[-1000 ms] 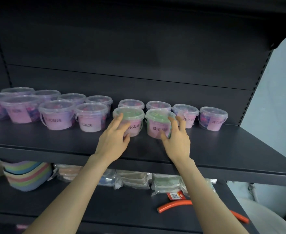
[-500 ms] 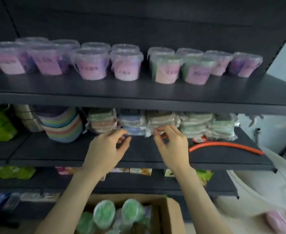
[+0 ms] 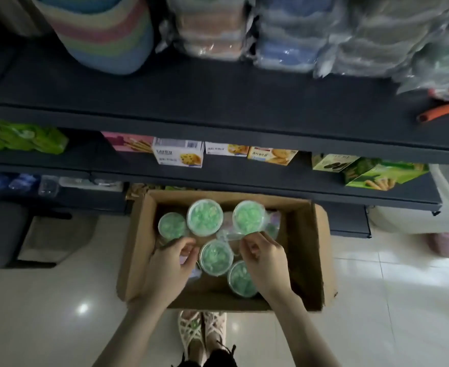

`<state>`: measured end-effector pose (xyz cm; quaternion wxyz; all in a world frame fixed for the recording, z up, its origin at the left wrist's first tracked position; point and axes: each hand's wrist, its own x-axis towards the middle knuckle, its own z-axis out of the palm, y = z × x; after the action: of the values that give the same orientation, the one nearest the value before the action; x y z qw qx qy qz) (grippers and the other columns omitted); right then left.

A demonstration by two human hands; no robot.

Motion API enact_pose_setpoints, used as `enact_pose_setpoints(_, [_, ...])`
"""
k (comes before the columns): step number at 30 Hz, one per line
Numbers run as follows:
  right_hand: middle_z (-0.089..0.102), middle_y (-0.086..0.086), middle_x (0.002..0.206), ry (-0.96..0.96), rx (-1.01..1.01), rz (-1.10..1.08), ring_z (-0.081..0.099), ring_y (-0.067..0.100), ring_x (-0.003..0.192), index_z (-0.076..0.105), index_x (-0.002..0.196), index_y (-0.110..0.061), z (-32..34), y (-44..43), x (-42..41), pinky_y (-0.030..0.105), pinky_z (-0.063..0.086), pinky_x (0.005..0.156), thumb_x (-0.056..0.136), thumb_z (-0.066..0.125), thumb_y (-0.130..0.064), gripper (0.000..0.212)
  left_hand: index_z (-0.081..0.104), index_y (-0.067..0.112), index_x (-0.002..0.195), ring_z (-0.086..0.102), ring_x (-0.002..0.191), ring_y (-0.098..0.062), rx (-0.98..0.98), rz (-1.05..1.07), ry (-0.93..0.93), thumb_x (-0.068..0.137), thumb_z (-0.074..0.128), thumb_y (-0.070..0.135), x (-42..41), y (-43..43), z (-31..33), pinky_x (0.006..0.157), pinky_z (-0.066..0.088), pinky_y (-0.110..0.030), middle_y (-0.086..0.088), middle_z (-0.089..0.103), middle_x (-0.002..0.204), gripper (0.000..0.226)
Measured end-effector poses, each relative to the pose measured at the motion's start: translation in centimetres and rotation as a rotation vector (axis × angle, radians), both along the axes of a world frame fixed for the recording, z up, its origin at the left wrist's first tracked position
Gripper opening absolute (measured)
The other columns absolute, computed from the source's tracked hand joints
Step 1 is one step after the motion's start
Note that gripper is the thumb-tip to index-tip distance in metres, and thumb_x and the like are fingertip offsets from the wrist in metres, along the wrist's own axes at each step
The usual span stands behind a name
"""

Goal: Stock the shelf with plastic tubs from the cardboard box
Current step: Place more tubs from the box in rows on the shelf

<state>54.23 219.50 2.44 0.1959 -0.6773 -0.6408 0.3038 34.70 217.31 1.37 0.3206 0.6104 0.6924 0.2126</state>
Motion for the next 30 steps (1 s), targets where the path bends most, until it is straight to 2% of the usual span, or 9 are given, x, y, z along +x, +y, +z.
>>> enact_pose_setpoints(5, [0.068, 0.004, 0.092, 0.031, -0.213, -0.003, 0.067, 0.013, 0.076, 0.069, 0.091, -0.010, -9.7, -0.6, -0.9, 0.033, 0.055, 0.067, 0.087, 0.065, -0.016, 0.008, 0.065, 0.009, 0.105, 0.066, 0.085, -0.018, -0.242, 0.177, -0.068, 0.085, 0.066, 0.018, -0.5, -2.1, -10.2, 0.075, 0.053, -0.032, -0.003, 0.071, 0.095, 0.022])
enact_pose_setpoints(8, [0.068, 0.006, 0.096, 0.079, -0.330, -0.070, 0.067, 0.018, 0.085, 0.069, 0.095, -0.010, -15.5, -1.0, -1.3, 0.032, 0.054, 0.074, 0.086, 0.064, -0.015, 0.011, 0.060, 0.006, 0.112, 0.063, 0.094, -0.026, -0.357, 0.269, -0.024, 0.084, 0.068, 0.021, -0.9, -2.8, -15.2, 0.078, 0.048, -0.031, -0.010, 0.066, 0.106, 0.033])
enact_pose_setpoints(12, [0.063, 0.006, 0.115, 0.080, -0.494, -0.101, 0.059, 0.021, 0.105, 0.059, 0.116, -0.011, -21.8, -1.5, -2.0, 0.024, 0.044, 0.080, 0.087, 0.064, -0.021, 0.031, 0.047, 0.005, 0.129, 0.050, 0.113, -0.030, -0.520, 0.367, 0.037, 0.078, 0.073, 0.030, -1.4, -2.8, -20.5, 0.089, 0.040, -0.033, -0.017, 0.053, 0.124, 0.063])
enact_pose_setpoints(15, [0.053, 0.010, 0.124, 0.047, -0.562, -0.163, 0.053, 0.027, 0.111, 0.050, 0.126, -0.009, -24.7, -1.8, -2.9, 0.030, 0.042, 0.086, 0.085, 0.066, -0.024, 0.046, 0.027, 0.009, 0.143, 0.041, 0.124, -0.037, -0.670, 0.517, 0.022, 0.072, 0.075, 0.043, -1.7, -2.5, -23.6, 0.096, 0.040, -0.044, -0.020, 0.034, 0.142, 0.092])
enact_pose_setpoints(17, [0.047, 0.013, 0.124, 0.018, -0.540, -0.247, 0.051, 0.031, 0.111, 0.049, 0.126, -0.005, -25.8, -2.0, -3.4, 0.038, 0.044, 0.093, 0.082, 0.069, -0.021, 0.051, 0.017, 0.012, 0.147, 0.039, 0.128, -0.038, -0.725, 0.592, -0.048, 0.071, 0.074, 0.046, -1.9, -2.1, -25.3, 0.096, 0.040, -0.044, -0.017, 0.029, 0.148, 0.101])
enact_pose_setpoints(20, [0.044, 0.015, 0.122, 0.055, -0.462, -0.377, 0.052, 0.033, 0.109, 0.048, 0.124, -0.001, -26.8, -2.5, -3.8, 0.048, 0.046, 0.092, 0.079, 0.073, -0.018, 0.053, 0.014, 0.014, 0.148, 0.041, 0.128, -0.034, -0.721, 0.623, -0.138, 0.070, 0.074, 0.048, -2.1, -1.6, -27.3, 0.096, 0.038, -0.038, -0.014, 0.035, 0.147, 0.104])
enact_pose_setpoints(23, [0.054, 0.013, 0.118, -0.010, -0.466, -0.372, 0.054, 0.031, 0.106, 0.048, 0.121, -0.004, -27.8, -2.3, -3.8, 0.044, 0.048, 0.086, 0.080, 0.072, -0.028, 0.054, 0.014, 0.014, 0.148, 0.042, 0.128, -0.034, -0.770, 0.622, -0.132, 0.067, 0.075, 0.051, -2.5, -1.1, -28.8, 0.097, 0.038, -0.040, -0.014, 0.038, 0.145, 0.108])
enact_pose_setpoints(26, [0.060, 0.013, 0.107, -0.100, -0.506, -0.343, 0.055, 0.035, 0.101, 0.044, 0.112, -0.006, -28.5, -1.5, -4.1, 0.041, 0.044, 0.081, 0.079, 0.071, -0.035, 0.051, 0.022, 0.013, 0.146, 0.049, 0.121, -0.033, -0.771, 0.609, -0.145, 0.061, 0.078, 0.055, -2.9, -0.8, -29.3, 0.089, 0.041, -0.035, -0.013, 0.048, 0.137, 0.110])
enact_pose_setpoints(30, [0.052, -0.007, 0.080, 0.012, -0.502, -0.461, 0.056, 0.027, 0.088, 0.040, 0.098, -0.014, -28.7, -0.7, -4.1, 0.041, 0.047, 0.077, 0.070, 0.080, -0.033, 0.052, 0.024, 0.008, 0.142, 0.050, 0.118, -0.035, -0.733, 0.669, -0.103, 0.063, 0.073, 0.062, -3.7, -1.7, -28.7, 0.086, 0.039, -0.034, -0.014, 0.051, 0.132, 0.107])
